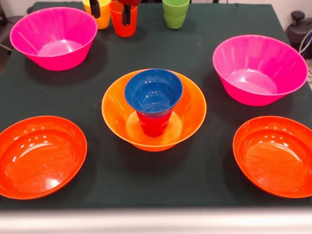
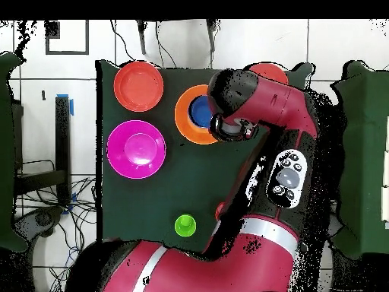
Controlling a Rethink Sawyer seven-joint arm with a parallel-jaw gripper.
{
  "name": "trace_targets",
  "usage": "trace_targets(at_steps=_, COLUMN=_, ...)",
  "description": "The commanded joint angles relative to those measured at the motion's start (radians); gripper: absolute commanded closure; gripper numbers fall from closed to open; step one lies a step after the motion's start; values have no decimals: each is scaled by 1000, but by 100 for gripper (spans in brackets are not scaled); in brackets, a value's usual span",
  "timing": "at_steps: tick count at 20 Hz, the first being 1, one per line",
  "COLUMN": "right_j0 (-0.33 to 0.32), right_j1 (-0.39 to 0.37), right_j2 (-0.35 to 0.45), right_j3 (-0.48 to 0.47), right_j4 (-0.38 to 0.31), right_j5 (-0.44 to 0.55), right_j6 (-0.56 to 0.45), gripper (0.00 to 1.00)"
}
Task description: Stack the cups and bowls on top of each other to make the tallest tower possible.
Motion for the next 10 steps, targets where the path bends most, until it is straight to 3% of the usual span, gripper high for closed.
trace_targets(at_steps=1, right_j0=-72, right_j1=-140, right_j2=166, right_j3=206, right_j4=-27, right_j5=-282, right_j6=-135, gripper=0)
trace_targets(at_steps=10, right_j0=-78, right_j1=-194, right_j2=195, right_j3=321, right_j4=-57, right_j5=-348, right_j6=-94, gripper=0)
